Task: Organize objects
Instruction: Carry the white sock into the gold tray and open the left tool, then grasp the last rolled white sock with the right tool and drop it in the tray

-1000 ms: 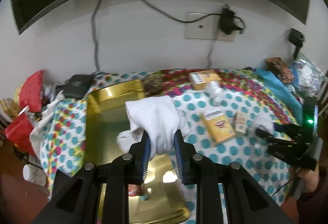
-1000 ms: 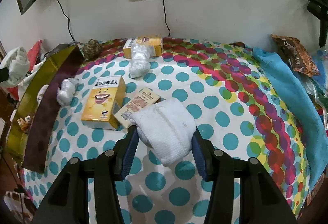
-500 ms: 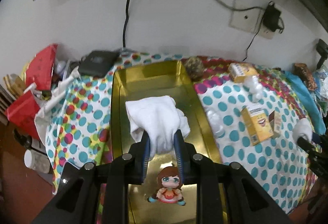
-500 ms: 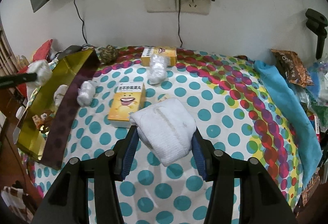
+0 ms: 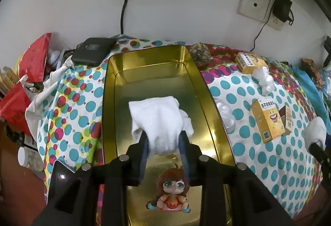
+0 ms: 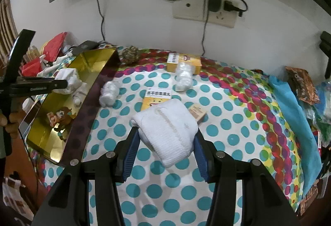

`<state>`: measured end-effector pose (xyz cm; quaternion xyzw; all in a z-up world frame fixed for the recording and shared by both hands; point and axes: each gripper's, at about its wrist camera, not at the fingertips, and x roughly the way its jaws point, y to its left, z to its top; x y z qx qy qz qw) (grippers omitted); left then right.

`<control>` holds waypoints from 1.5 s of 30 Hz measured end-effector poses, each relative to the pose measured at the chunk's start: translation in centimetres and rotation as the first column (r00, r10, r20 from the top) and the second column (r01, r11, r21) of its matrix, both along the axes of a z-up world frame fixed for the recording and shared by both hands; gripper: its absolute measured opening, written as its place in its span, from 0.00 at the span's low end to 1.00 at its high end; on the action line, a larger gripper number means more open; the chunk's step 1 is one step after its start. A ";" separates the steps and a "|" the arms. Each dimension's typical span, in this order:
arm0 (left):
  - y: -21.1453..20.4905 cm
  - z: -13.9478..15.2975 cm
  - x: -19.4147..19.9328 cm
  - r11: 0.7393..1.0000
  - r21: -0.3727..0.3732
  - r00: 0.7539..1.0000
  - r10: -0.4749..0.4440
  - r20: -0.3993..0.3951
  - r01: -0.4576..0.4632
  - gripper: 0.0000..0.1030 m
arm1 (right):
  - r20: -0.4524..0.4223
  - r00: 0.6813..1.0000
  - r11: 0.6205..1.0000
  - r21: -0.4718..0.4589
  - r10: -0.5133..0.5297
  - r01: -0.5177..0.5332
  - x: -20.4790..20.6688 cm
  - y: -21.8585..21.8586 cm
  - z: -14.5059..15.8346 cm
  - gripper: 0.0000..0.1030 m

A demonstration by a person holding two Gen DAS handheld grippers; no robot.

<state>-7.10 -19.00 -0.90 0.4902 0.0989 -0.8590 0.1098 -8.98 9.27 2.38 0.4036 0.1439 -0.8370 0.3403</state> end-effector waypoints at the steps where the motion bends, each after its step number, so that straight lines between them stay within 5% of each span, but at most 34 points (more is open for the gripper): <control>1: -0.1 0.0 0.0 1.000 0.002 1.000 0.003 -0.002 -0.003 0.31 | 0.000 1.000 1.000 0.001 0.004 -0.004 0.1 -0.2 0.0 0.47; 13: 0.0 2.9 2.1 0.999 -0.045 0.998 0.012 -0.067 -0.015 0.55 | -0.012 0.997 0.997 0.002 0.077 -0.077 1.8 -3.7 0.9 0.47; 28: -1.1 10.2 9.8 0.995 -0.072 0.981 0.055 -0.188 -0.070 0.58 | -0.016 0.962 0.961 -0.035 0.274 -0.274 4.4 -11.2 2.3 0.47; 45: -3.7 10.0 12.5 0.992 -0.041 0.975 0.112 -0.190 -0.122 0.58 | 0.086 0.927 0.929 0.021 0.366 -0.369 5.5 -21.3 -1.1 0.47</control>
